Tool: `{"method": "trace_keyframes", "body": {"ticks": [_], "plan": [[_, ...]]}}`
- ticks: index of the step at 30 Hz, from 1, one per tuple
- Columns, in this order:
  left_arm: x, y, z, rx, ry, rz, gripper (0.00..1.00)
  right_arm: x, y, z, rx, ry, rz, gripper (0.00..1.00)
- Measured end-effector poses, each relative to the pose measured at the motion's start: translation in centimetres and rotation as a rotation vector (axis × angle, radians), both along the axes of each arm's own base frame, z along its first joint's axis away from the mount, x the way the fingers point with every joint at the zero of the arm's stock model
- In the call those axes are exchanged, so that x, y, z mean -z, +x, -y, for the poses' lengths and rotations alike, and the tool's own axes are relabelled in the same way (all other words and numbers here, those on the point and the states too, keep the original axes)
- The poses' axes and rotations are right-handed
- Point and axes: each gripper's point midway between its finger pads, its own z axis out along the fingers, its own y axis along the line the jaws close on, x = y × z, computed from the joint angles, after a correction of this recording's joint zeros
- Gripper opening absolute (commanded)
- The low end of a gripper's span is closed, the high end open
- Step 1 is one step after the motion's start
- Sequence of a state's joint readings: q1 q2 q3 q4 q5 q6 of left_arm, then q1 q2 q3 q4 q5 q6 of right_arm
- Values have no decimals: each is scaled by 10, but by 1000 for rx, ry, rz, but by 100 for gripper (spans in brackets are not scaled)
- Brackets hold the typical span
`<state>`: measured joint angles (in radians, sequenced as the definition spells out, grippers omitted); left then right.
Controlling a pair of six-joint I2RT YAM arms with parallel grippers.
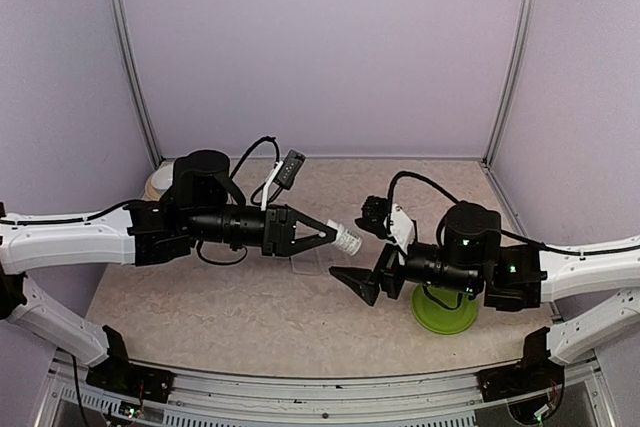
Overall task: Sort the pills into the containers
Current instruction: Place the pill bottle at the center of the board.
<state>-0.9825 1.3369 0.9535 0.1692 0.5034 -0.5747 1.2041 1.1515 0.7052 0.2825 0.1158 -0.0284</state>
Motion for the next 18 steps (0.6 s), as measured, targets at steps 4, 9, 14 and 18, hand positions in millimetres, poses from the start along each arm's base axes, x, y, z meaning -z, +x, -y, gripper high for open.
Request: {"method": "trace_keyframes", "body": {"ticks": [4, 9, 14, 18], "plan": [[3, 9, -5, -47, 21, 8, 15, 1, 4, 3, 27, 1, -2, 100], [21, 24, -15, -131, 104, 12, 15, 6, 12, 9, 80, -2, -10, 100], [34, 43, -31, -231, 180, 26, 15, 11, 25, 23, 166, 3, -22, 100], [46, 62, -50, -325, 251, 38, 15, 13, 38, 38, 235, 24, -37, 100]]}}
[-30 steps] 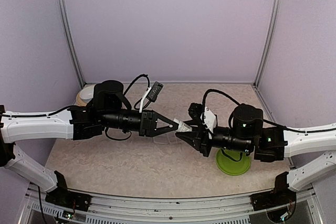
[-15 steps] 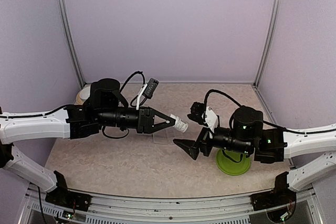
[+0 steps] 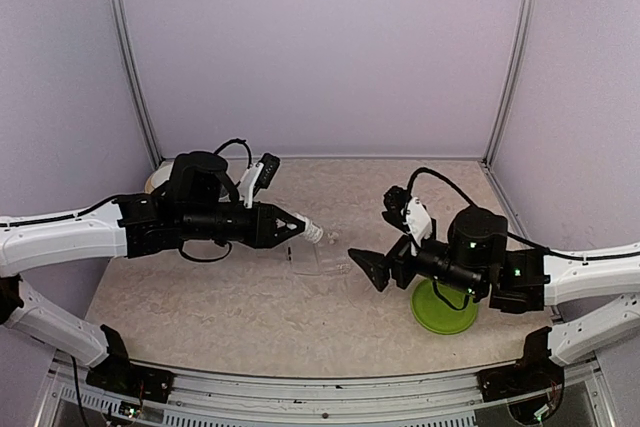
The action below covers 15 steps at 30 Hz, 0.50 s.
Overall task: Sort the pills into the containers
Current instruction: Place the pill bottle at the center of the board.
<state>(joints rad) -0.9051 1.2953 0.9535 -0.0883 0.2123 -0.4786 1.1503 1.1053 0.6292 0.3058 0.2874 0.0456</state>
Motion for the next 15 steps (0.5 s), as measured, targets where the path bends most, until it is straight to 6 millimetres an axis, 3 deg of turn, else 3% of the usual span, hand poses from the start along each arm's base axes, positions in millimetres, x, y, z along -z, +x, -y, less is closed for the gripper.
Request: {"method": "trace_keyframes", "body": {"ticks": [9, 15], "plan": [[32, 47, -47, -194, 146, 2, 15, 12, 17, 21, 85, 23, -45, 100], [72, 75, -65, -273, 299, -23, 15, 22, 23, 23, 116, 21, -75, 100]]}}
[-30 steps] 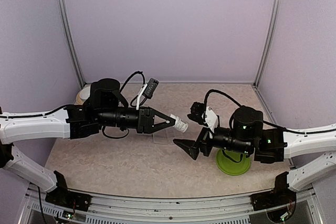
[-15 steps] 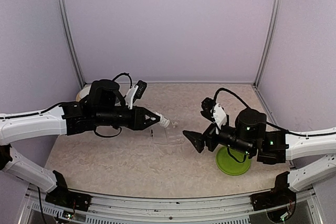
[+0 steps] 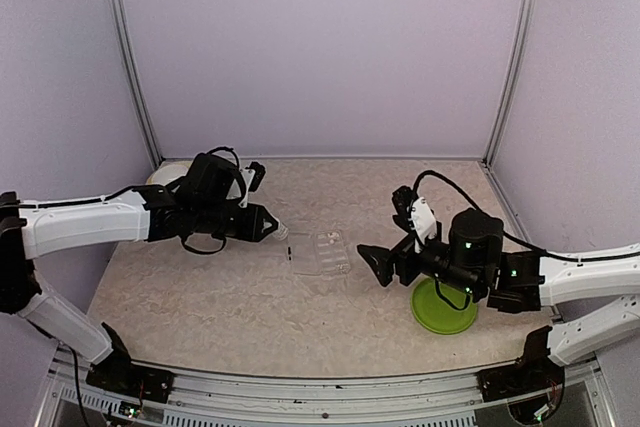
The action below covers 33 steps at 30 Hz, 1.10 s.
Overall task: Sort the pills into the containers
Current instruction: Place the pill bottle at the center of the board.
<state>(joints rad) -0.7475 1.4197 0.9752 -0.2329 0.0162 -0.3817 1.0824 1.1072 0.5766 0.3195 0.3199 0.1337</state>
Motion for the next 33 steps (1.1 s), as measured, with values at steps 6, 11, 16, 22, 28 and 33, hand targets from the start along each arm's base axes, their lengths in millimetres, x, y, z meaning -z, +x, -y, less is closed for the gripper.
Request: {"method": "trace_keyframes", "body": {"ticks": [6, 11, 16, 22, 28, 33], "plan": [[21, 32, -5, -41, 96, -16, 14, 23, 2, 5, 27, -18, -39, 100], [23, 64, -5, -74, 118, -6, 14, 35, 5, 12, 53, -10, -65, 100], [23, 102, 18, -66, 139, 18, 12, 39, 6, 13, 64, 1, -81, 100], [47, 137, 42, -40, 203, 9, 11, 42, 7, 15, 73, 15, -95, 100], [67, 162, 61, -16, 246, 1, 12, 44, 6, 16, 78, 26, -108, 100], [72, 175, 72, 0, 264, 5, 12, 44, 6, 16, 80, 33, -115, 100]]}}
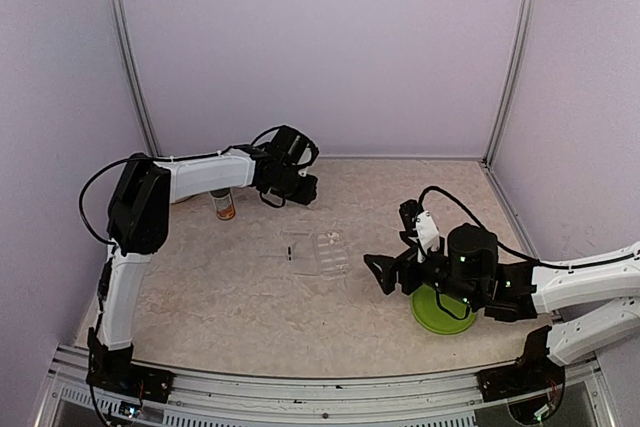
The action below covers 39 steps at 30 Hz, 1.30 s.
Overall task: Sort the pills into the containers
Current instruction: Place the pill bottle at the center of the board.
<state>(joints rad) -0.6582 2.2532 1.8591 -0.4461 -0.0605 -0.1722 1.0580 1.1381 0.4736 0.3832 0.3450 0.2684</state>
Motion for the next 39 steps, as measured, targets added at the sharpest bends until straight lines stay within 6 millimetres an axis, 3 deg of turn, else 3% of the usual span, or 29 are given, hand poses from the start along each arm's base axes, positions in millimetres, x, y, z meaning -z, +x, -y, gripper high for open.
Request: {"method": "trace_keyframes", "body": {"ticks": [11, 17, 20, 34, 39], "plan": [[31, 8, 6, 7, 52, -30, 14, 8, -1, -3, -9, -5, -22, 100], [33, 10, 7, 3, 58, -26, 27, 8, -1, -4, -13, -6, -23, 100], [33, 11, 7, 3, 60, -24, 39, 8, -1, -4, -14, -6, -24, 100], [32, 10, 9, 8, 47, -27, 69, 13, -1, -8, -25, -17, -36, 100], [31, -6, 2, 7, 12, -52, 81, 14, 5, -13, -31, 2, -66, 100]]}}
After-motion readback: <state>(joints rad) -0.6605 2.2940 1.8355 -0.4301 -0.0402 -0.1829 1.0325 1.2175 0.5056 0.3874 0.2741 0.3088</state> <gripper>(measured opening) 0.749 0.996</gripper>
